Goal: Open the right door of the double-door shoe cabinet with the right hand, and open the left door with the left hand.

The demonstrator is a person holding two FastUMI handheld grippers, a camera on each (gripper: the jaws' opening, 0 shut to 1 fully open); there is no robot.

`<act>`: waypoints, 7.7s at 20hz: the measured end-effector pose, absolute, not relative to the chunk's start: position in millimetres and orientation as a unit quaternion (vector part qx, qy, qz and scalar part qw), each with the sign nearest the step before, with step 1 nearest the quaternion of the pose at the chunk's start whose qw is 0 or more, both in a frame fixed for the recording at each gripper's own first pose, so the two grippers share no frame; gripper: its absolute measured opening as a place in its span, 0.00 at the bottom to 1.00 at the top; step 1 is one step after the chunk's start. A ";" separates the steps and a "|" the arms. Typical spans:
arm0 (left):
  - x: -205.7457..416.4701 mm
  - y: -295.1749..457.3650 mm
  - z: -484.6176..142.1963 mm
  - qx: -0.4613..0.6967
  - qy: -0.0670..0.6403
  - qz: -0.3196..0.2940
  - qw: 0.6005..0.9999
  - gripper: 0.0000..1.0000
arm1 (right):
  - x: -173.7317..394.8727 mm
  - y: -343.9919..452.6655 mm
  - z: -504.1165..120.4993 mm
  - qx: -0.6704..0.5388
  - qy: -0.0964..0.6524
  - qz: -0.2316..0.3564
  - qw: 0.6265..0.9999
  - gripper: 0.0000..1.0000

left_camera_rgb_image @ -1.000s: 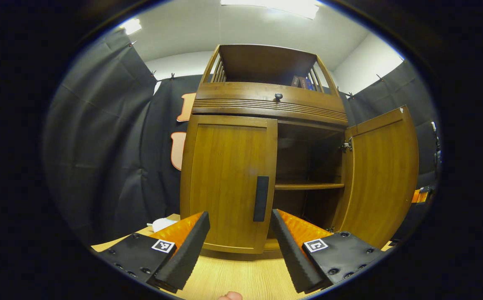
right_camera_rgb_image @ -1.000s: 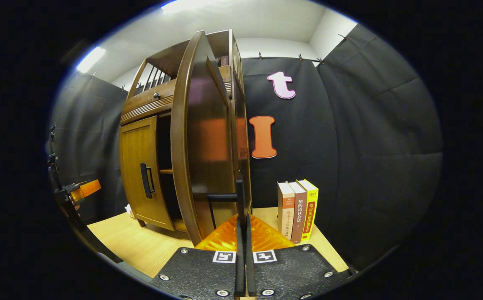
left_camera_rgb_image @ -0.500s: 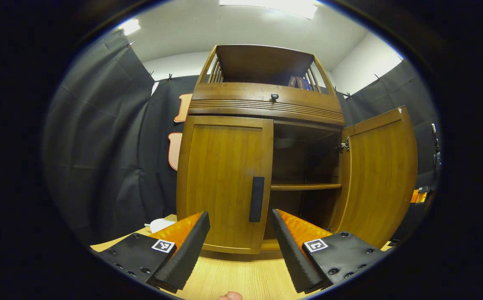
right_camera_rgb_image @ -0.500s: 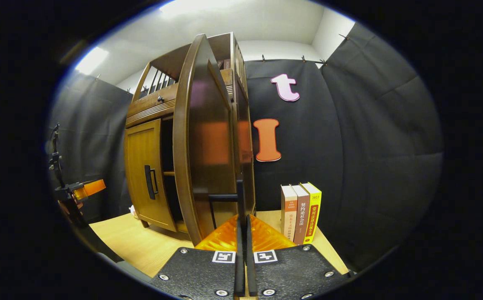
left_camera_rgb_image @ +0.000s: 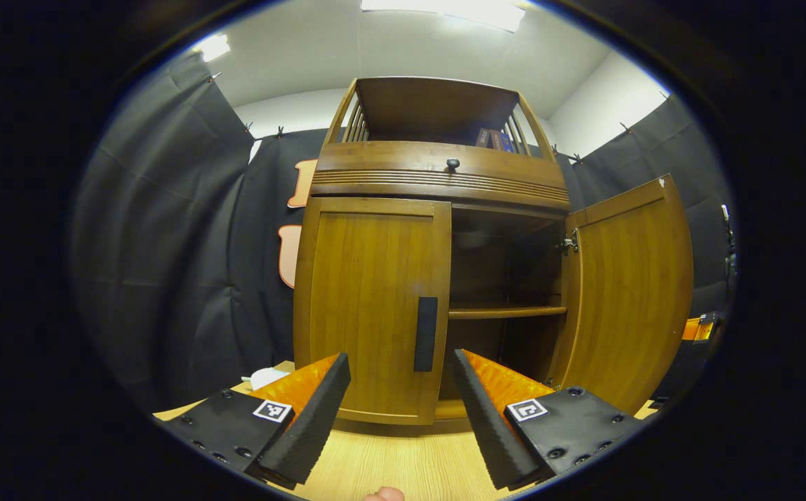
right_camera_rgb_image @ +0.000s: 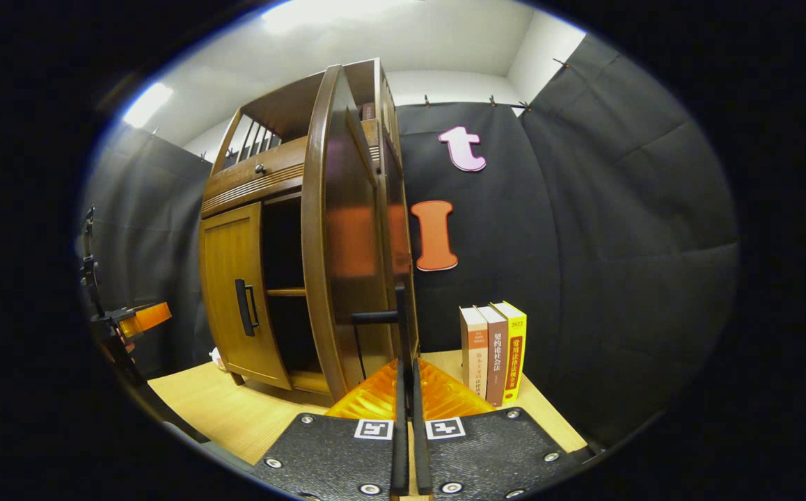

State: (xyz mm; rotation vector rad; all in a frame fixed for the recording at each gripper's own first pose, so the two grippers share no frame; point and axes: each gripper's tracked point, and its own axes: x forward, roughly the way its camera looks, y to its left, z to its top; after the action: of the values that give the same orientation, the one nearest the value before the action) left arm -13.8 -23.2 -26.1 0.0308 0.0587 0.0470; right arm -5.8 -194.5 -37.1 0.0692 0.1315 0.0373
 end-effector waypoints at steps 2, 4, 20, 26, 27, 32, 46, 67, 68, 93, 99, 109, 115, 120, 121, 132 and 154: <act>-13.3 -23.7 -27.9 0.018 0.029 0.021 0.999 0.93 | -16.5 -195.2 -37.3 0.040 0.068 0.011 0.997 0.04; -13.3 -25.0 -29.2 0.018 0.030 0.015 0.999 0.93 | -25.4 -201.8 -36.5 0.035 0.066 -0.008 0.997 0.04; 75.6 -46.0 -32.1 0.008 0.017 -0.028 0.999 0.93 | -52.0 -165.1 4.4 0.024 0.028 -0.035 0.999 0.92; 121.2 -49.5 -46.6 0.003 0.024 -0.024 0.999 0.93 | -42.0 -145.7 8.6 0.010 0.026 -0.024 0.999 0.99; 127.9 -47.6 -47.8 0.008 0.022 -0.023 0.999 0.93 | -42.1 -144.1 10.6 0.006 0.023 -0.024 0.999 0.99; 160.0 -42.7 -61.8 0.018 0.025 -0.015 0.999 0.92 | -37.7 -140.7 8.5 0.011 0.022 -0.028 0.999 0.99; 201.2 -39.5 -86.7 0.031 0.036 -0.004 0.999 0.93 | -48.6 -151.5 2.8 0.014 0.028 -0.050 0.998 0.99; 200.2 -46.2 -90.6 0.017 0.050 -0.009 0.999 0.34 | -48.7 -145.8 3.5 0.011 0.026 -0.046 0.999 0.92; 199.5 -45.7 -91.8 0.021 0.055 -0.009 0.998 0.34 | -48.6 -145.8 2.6 0.010 0.028 -0.046 0.998 0.92; 32.3 37.3 -44.0 0.035 0.072 0.048 0.996 0.29 | -47.4 -146.7 14.0 -0.012 0.027 -0.067 0.997 0.99; 7.0 73.6 -31.9 0.036 0.072 0.070 0.994 0.23 | -42.8 -143.8 19.3 -0.008 0.019 -0.070 0.997 0.99; -18.7 146.0 -5.4 0.053 0.051 0.085 0.994 0.10 | -41.4 -143.9 17.3 -0.018 0.024 -0.075 0.997 0.92; -20.7 181.1 -1.8 0.069 0.048 0.053 0.995 0.11 | -36.8 -136.0 21.3 -0.014 0.023 -0.076 0.997 0.99; -19.2 197.7 -0.6 0.073 0.040 0.021 0.996 0.11 | -30.7 -130.4 25.9 -0.011 0.022 -0.075 0.997 0.99; -18.4 199.8 0.7 0.073 0.038 0.013 0.997 0.11 | -30.6 -129.5 25.7 -0.013 0.023 -0.075 0.997 0.99; -41.7 231.9 7.8 0.060 0.045 0.000 0.997 0.13 | -28.0 -136.7 27.1 -0.014 0.020 -0.091 0.996 0.99; -6.2 70.9 -2.1 0.004 0.033 0.081 0.996 0.43 | -22.1 -146.9 19.5 -0.015 0.015 -0.055 0.998 0.99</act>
State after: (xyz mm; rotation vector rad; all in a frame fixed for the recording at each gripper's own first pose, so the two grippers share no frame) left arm -6.2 70.9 -2.1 0.0078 0.0658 0.1631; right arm -22.1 -146.9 19.5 -0.0293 0.0294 -0.1106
